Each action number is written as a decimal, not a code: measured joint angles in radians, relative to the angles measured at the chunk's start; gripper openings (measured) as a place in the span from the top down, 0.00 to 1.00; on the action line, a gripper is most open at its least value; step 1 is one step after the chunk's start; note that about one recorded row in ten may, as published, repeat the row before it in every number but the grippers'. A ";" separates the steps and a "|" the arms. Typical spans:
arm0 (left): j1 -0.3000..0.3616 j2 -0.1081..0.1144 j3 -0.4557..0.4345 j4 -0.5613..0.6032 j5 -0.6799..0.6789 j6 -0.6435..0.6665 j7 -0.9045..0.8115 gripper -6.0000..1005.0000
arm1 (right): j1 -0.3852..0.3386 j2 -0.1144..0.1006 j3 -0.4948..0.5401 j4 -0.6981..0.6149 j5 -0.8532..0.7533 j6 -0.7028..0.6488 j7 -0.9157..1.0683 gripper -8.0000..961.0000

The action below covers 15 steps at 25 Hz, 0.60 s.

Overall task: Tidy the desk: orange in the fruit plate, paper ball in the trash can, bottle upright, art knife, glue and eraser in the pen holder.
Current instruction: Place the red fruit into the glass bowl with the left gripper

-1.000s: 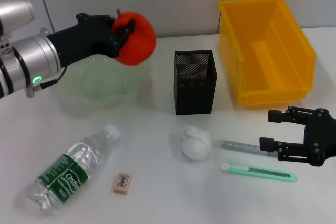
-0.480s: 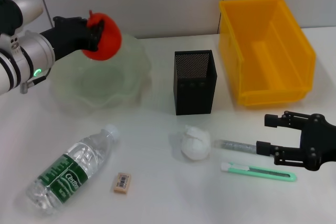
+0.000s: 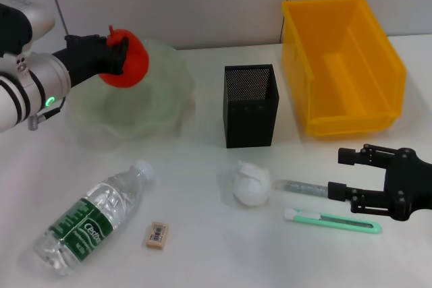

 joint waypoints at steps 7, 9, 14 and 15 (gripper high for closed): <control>-0.018 -0.001 -0.007 -0.028 -0.017 -0.029 0.001 0.71 | -0.003 0.000 0.000 -0.009 0.006 -0.002 -0.002 0.29; -0.018 -0.001 -0.005 -0.028 -0.030 -0.030 0.001 0.62 | -0.005 0.000 0.000 -0.019 0.012 -0.003 -0.009 0.29; -0.009 -0.001 -0.005 -0.027 -0.112 -0.021 0.045 0.51 | -0.008 0.000 0.000 -0.035 0.016 -0.007 -0.032 0.29; -0.006 -0.001 -0.005 -0.027 -0.141 -0.018 0.076 0.49 | -0.009 0.000 0.000 -0.036 0.016 -0.007 -0.032 0.30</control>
